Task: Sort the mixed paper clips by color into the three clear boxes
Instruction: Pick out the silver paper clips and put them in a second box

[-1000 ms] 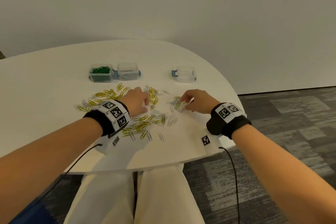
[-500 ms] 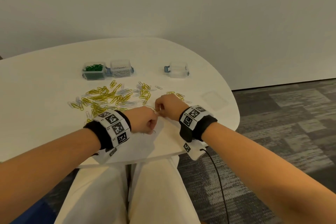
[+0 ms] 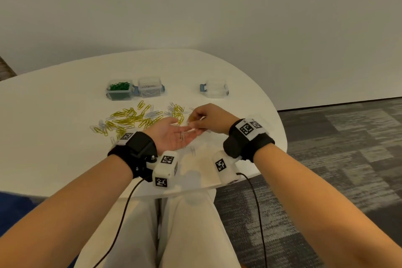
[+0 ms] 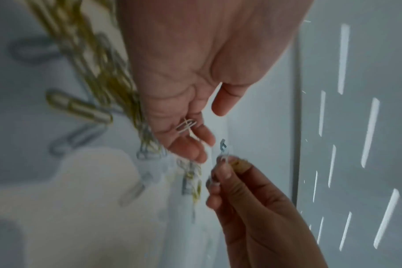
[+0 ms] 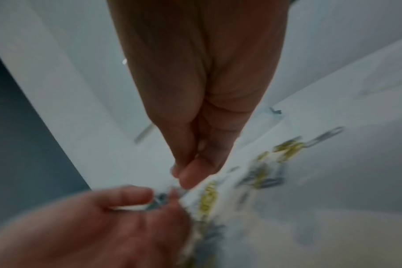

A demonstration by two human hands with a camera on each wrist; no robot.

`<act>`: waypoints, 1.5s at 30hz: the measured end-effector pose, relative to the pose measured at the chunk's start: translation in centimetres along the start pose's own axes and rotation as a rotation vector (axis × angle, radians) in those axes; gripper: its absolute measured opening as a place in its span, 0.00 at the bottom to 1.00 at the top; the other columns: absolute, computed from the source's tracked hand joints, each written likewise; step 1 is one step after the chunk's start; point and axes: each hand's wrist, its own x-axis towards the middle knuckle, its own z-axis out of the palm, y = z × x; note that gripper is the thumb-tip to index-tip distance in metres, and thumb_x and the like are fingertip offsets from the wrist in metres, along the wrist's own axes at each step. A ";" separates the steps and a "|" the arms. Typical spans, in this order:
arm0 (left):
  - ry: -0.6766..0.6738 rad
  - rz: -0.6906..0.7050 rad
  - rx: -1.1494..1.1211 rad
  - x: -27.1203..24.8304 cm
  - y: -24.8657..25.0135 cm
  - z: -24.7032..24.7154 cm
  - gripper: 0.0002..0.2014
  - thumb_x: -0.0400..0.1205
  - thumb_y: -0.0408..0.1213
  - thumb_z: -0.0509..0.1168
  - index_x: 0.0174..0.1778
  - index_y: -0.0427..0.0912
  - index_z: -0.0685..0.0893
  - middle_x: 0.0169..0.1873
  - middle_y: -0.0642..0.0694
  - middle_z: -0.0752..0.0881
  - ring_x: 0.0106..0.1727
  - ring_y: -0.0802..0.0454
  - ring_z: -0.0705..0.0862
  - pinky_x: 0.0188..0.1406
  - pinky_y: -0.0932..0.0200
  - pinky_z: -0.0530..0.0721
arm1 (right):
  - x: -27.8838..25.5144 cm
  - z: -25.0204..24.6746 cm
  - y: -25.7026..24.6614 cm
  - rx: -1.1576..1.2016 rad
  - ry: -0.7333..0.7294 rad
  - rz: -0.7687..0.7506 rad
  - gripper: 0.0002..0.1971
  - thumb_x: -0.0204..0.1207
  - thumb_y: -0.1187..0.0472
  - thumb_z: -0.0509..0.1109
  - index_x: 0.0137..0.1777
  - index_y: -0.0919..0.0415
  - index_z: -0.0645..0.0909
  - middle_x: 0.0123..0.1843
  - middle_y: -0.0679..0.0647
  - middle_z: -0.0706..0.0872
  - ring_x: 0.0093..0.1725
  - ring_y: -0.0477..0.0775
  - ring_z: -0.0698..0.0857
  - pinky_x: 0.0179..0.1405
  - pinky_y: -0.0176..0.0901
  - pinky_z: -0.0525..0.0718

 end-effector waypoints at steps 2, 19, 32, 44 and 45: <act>-0.035 0.000 -0.082 0.6 -0.2 0.7 0.25 0.88 0.45 0.46 0.58 0.27 0.79 0.49 0.31 0.85 0.53 0.38 0.86 0.44 0.49 0.89 | -0.1 -0.1 -1.1 -0.034 0.001 -0.016 0.04 0.76 0.59 0.74 0.41 0.57 0.86 0.36 0.48 0.87 0.35 0.44 0.85 0.43 0.33 0.85; 0.239 0.224 0.297 2.0 1.0 0.3 0.11 0.88 0.31 0.47 0.50 0.36 0.75 0.29 0.47 0.70 0.24 0.56 0.65 0.16 0.67 0.62 | 2.6 -1.2 3.5 0.278 0.287 0.343 0.12 0.78 0.64 0.71 0.58 0.68 0.84 0.40 0.60 0.88 0.36 0.54 0.86 0.56 0.52 0.88; 0.492 0.323 1.683 2.3 2.3 0.0 0.14 0.76 0.43 0.73 0.52 0.38 0.84 0.54 0.45 0.83 0.56 0.45 0.81 0.50 0.57 0.76 | 0.7 0.2 4.7 -0.320 0.162 0.376 0.25 0.67 0.49 0.80 0.56 0.64 0.78 0.52 0.55 0.79 0.48 0.52 0.76 0.44 0.40 0.71; 0.401 0.385 1.595 3.4 1.7 -1.0 0.10 0.75 0.38 0.74 0.49 0.38 0.86 0.48 0.45 0.83 0.54 0.47 0.81 0.49 0.61 0.75 | 0.6 2.3 4.8 -0.348 0.184 0.174 0.04 0.74 0.70 0.63 0.42 0.63 0.77 0.42 0.56 0.81 0.41 0.53 0.75 0.41 0.39 0.70; 0.386 0.399 1.577 3.4 1.7 -1.1 0.08 0.75 0.37 0.74 0.46 0.38 0.87 0.46 0.45 0.84 0.52 0.47 0.82 0.48 0.61 0.75 | 0.2 2.2 5.1 -0.311 0.201 0.170 0.03 0.74 0.70 0.64 0.43 0.64 0.79 0.41 0.54 0.81 0.41 0.52 0.76 0.41 0.37 0.71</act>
